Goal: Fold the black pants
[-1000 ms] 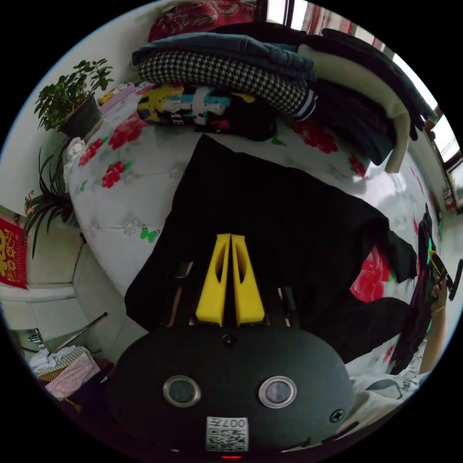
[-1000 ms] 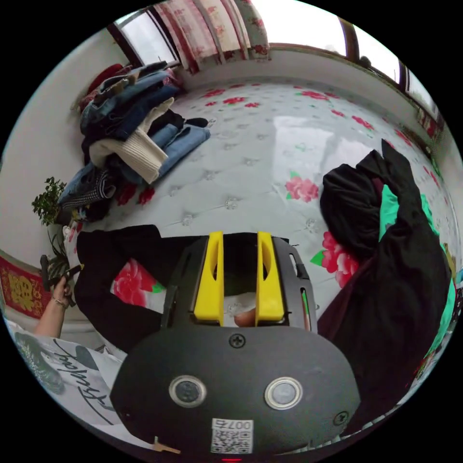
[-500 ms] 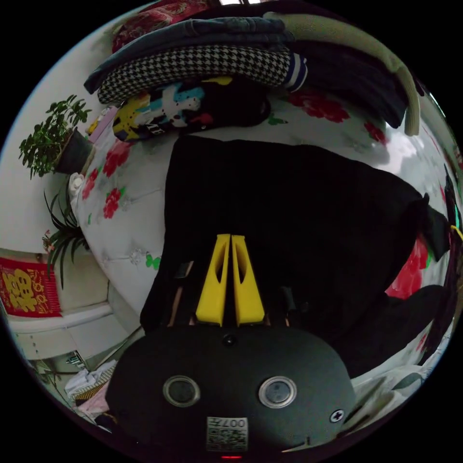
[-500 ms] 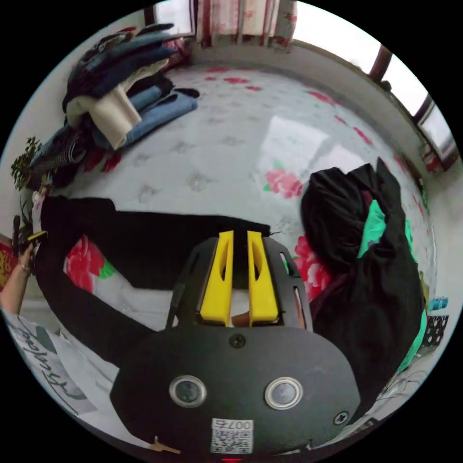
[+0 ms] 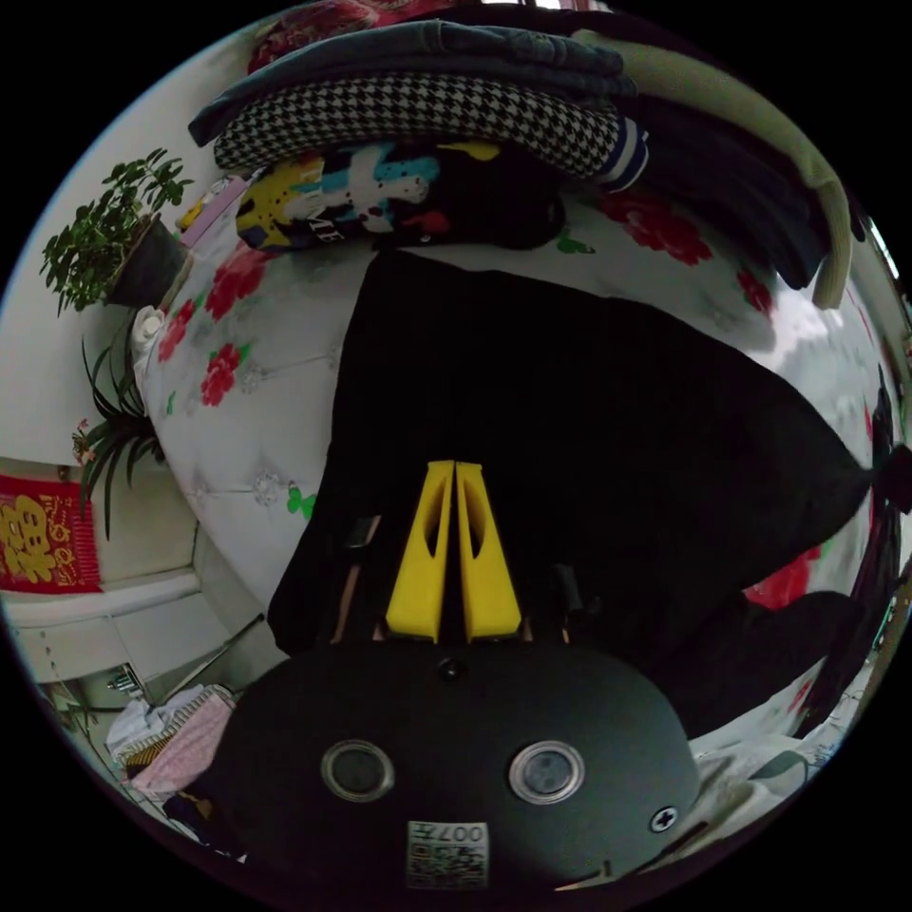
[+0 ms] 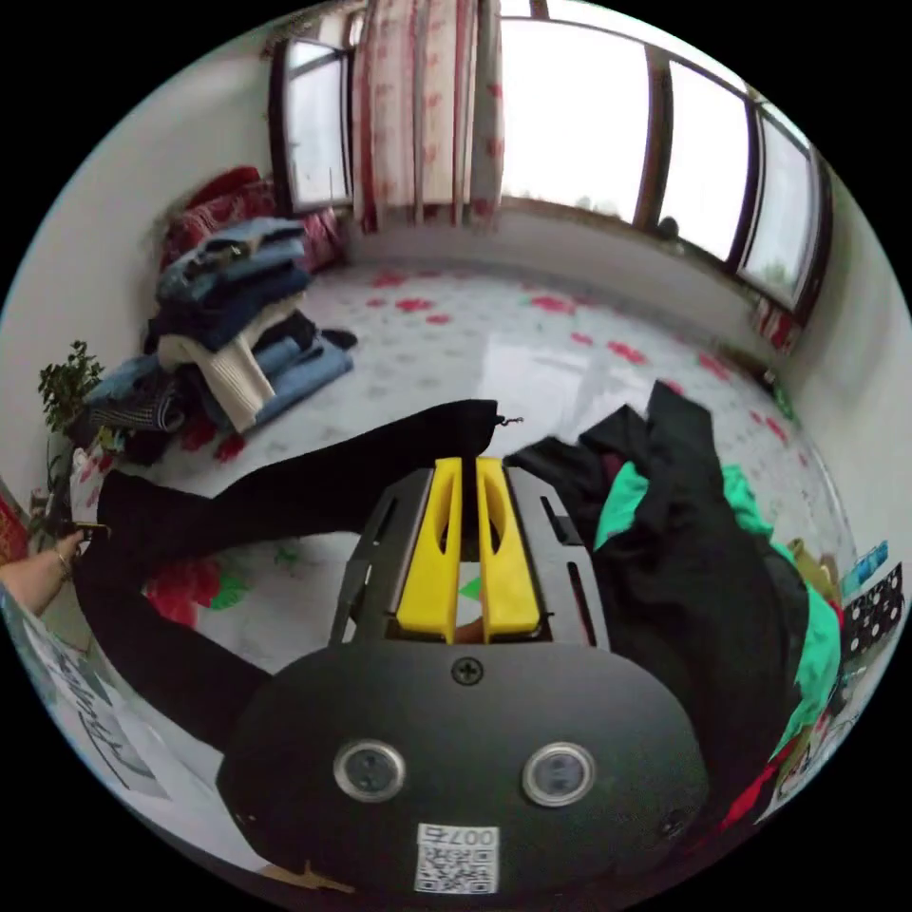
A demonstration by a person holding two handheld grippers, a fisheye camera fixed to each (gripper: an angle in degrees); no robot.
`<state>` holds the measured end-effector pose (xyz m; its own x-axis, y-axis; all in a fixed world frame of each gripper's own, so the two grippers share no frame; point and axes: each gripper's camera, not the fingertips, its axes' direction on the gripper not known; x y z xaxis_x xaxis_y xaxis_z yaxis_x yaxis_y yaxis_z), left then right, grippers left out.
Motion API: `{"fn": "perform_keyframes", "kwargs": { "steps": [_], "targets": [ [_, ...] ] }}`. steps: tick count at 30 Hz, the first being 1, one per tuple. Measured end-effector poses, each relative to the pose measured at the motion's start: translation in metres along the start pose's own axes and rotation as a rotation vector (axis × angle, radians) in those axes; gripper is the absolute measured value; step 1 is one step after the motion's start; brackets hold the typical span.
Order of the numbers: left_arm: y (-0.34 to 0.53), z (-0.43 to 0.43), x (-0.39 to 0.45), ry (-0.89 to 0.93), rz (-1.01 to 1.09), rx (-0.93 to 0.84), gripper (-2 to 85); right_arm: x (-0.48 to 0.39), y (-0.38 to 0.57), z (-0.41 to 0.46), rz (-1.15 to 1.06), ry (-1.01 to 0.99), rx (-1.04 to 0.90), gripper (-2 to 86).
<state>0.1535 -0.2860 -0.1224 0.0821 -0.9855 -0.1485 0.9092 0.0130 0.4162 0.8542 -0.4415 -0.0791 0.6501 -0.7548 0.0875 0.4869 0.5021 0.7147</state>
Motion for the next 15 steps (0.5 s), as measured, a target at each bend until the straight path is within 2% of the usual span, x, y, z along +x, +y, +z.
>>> {"fn": "perform_keyframes", "kwargs": {
  "steps": [1,3,6,8,11,15],
  "targets": [
    [0.002,0.0,-0.002,-0.006,-0.004,0.006,-1.0,0.008,0.004,-0.028,-0.037,-0.017,0.061,1.2],
    [0.006,0.0,-0.004,-0.016,-0.008,0.015,-1.0,0.016,0.014,-0.052,-0.065,-0.014,0.055,1.6],
    [0.009,-0.001,-0.013,-0.006,-0.02,0.011,-1.0,0.032,0.047,-0.039,-0.014,0.009,-0.186,2.8],
    [0.012,-0.004,-0.02,0.015,-0.029,0.003,-1.0,0.049,0.077,-0.016,0.124,0.017,-0.463,3.5],
    [0.026,-0.019,-0.038,0.037,-0.053,0.04,-0.9,0.054,0.103,-0.04,0.227,-0.047,-0.419,3.9],
    [0.071,-0.048,-0.075,0.098,-0.123,0.113,-0.7,0.042,0.123,-0.067,0.221,-0.152,-0.433,4.2]
  ]
}}
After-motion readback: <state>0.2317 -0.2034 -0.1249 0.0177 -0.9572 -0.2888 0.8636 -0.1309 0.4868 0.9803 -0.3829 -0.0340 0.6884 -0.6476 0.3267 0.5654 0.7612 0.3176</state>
